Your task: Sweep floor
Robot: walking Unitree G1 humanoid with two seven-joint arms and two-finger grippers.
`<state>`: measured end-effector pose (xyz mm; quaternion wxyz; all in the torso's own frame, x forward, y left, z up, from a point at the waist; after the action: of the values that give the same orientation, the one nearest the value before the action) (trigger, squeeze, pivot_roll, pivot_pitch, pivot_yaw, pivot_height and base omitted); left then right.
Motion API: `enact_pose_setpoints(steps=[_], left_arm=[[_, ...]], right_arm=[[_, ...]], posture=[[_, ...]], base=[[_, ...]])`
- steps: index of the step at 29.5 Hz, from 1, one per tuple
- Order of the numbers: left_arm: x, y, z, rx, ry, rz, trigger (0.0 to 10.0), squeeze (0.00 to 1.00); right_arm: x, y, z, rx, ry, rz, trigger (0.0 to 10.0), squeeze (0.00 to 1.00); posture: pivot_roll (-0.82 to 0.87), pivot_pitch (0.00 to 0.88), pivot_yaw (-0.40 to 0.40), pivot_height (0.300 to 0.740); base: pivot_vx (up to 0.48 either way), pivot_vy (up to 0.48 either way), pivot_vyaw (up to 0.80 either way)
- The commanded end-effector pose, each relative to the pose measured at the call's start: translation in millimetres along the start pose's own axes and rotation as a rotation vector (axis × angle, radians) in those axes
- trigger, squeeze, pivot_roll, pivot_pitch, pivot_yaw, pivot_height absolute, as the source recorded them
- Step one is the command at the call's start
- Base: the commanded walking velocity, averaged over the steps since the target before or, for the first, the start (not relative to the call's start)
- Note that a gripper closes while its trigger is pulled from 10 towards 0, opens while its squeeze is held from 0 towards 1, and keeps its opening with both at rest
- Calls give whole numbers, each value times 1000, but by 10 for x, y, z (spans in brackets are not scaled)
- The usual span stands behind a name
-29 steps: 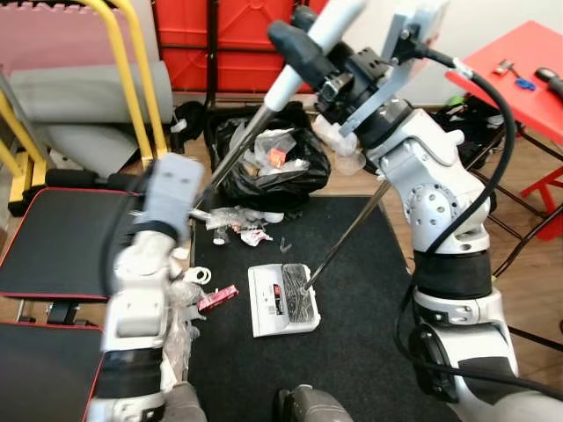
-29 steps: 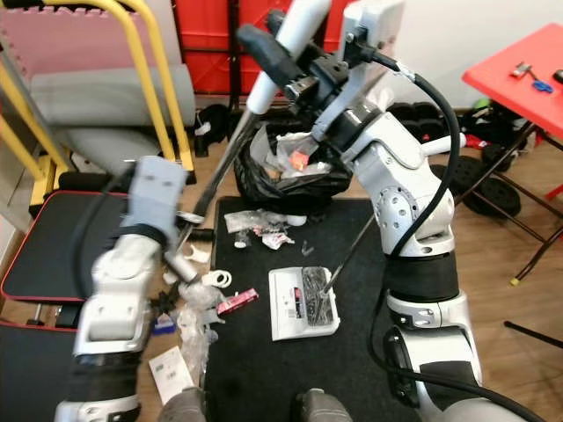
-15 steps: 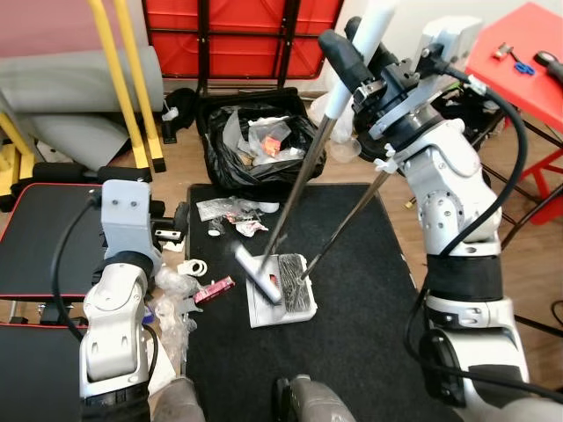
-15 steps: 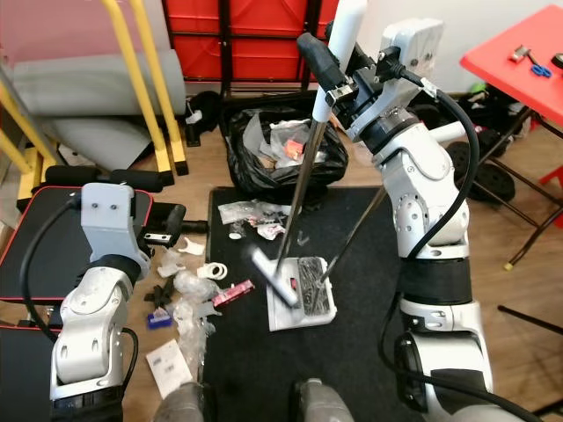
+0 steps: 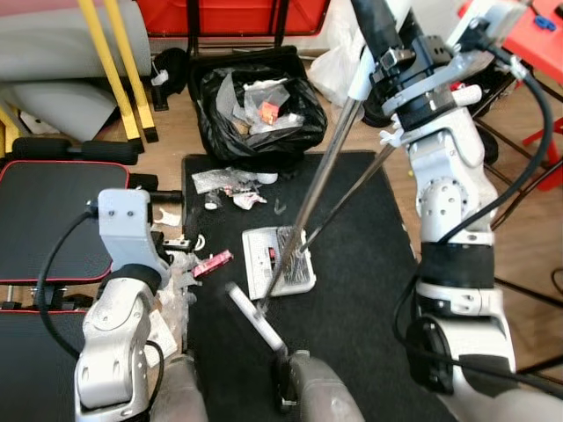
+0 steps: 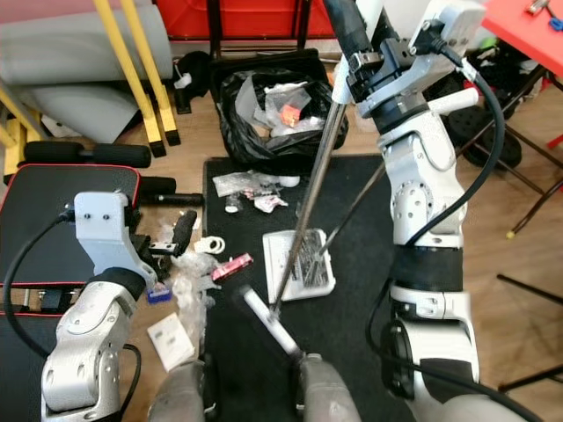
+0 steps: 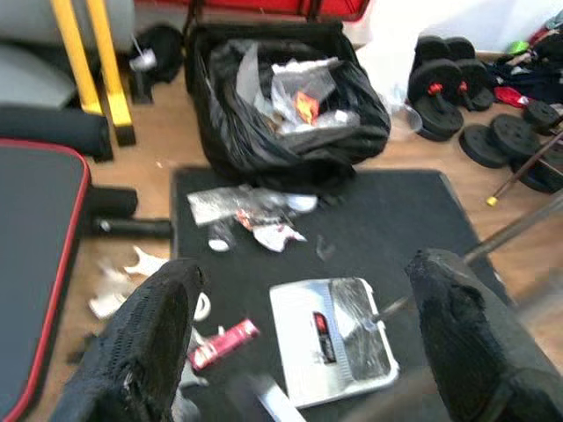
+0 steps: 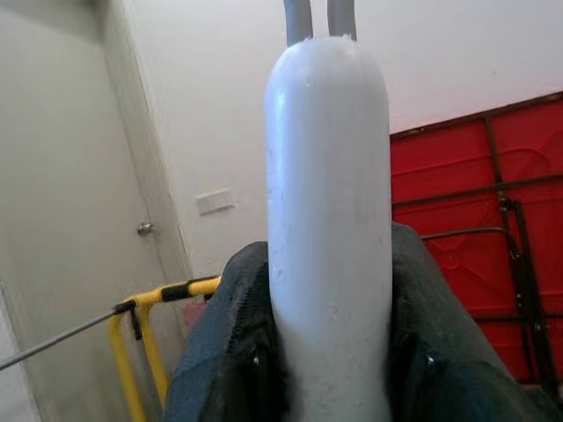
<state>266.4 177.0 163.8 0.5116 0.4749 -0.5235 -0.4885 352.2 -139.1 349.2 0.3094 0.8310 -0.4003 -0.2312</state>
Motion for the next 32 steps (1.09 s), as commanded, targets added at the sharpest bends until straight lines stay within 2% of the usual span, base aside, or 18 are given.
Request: enact_pose_setpoints(steps=[1,3,6,10,11,18,29,32], left_arm=[[111,-37,44,-20,-171,18,10000,0],[120,-31,57,-18,-183,16,10000,0],[156,-9,126,-12,-214,7,10000,0],[166,5,153,-9,-222,3,10000,0],[170,14,167,-10,-225,-1,10000,0],[179,52,223,-18,-234,-7,10000,0],[204,108,334,-20,-249,-22,10000,0],[216,157,448,-24,-254,-10,10000,0]], right_arm=[[1,98,-12,56,-1,3,0,0],[18,112,-43,77,-16,13,0,0],[131,195,-153,167,-129,72,0,0],[186,239,-179,202,-180,97,0,0],[227,278,-197,230,-208,97,10000,0],[322,345,-244,295,-259,73,10000,0],[441,300,-252,316,-278,59,10000,0],[427,290,-291,328,-250,53,10000,0]], posture=[[-109,368,-157,740],[-103,370,-157,740],[-85,382,-159,740],[-80,383,-157,740],[-71,398,-153,740],[-62,420,-153,740],[-56,469,-166,740],[-45,508,-172,740]], base=[[0,0,0],[0,0,0],[0,0,0],[0,0,0],[0,0,0],[0,0,0],[0,0,0],[0,0,0]])
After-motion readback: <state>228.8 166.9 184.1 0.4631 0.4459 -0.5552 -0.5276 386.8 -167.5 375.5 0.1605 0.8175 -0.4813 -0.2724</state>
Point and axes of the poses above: a point about 5 cm out from each wrist's last joint towards the gripper, its own z axis pointing back from the gripper into the wrist, its own y axis along the axis of the wrist's last joint, x = y × z, the point moved 2 cm from there along -z, pointing out of the wrist towards the gripper
